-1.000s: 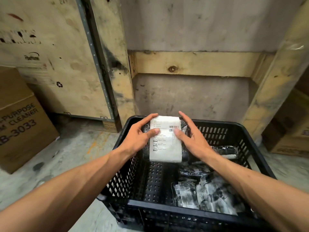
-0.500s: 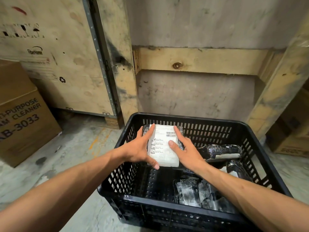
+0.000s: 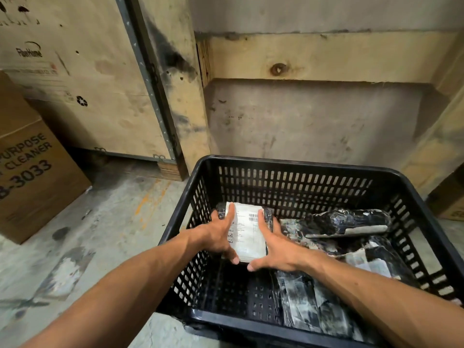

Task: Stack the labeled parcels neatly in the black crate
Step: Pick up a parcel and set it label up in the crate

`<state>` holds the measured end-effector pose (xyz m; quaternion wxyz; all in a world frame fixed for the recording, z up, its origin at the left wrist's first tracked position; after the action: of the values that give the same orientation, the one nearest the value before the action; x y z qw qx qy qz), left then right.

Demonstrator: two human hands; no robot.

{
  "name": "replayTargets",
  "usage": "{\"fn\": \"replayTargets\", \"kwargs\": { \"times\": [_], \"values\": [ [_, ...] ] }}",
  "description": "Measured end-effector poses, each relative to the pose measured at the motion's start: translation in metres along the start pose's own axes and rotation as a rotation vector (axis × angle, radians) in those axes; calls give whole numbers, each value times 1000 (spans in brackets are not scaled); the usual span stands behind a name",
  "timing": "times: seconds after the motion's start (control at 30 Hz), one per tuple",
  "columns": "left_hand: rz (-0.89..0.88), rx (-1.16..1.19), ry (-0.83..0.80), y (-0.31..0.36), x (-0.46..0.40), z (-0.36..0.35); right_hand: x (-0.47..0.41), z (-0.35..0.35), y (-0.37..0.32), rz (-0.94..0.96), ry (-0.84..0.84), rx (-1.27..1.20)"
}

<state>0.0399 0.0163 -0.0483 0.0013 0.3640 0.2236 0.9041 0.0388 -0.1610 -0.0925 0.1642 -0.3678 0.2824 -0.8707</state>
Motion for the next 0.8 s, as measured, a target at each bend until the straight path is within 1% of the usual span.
{"fn": "replayTargets", "kwargs": {
  "times": [0.1, 0.23, 0.4, 0.47, 0.57, 0.7, 0.8],
  "values": [
    [29, -42, -32, -10, -19, -13, -14, -8, 1, -20, -7, -24],
    [59, -108, -38, -21, -42, -21, -32, -24, 5, -110, -44, -15],
    [128, -214, -99, -35, -55, -34, -34, -31, 5, -97, -85, 62],
    [121, -298, -81, -35, -57, -35, -31, -32, 2, -94, -81, 91],
    [88, -439, -9, -30, -56, -34, -26, -32, -3, -103, -85, 123],
    [75, -397, -47, -30, -55, -37, -21, -30, -9, -117, -87, 144],
    [47, -408, -36, -29, -56, -35, -21, -30, -13, -143, -94, 164]
  ]
}}
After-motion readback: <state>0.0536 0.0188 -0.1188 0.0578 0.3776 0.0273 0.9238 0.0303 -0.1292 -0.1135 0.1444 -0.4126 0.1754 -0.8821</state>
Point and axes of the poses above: each hand's wrist, its own x-axis away from the middle knuckle, its own z-axis out of the back of the hand, y = z × x, the point moved 6 cm from there along -x, towards the middle knuckle, and after that the axes turned 4 degrees about -y, right-handed, at the moved point
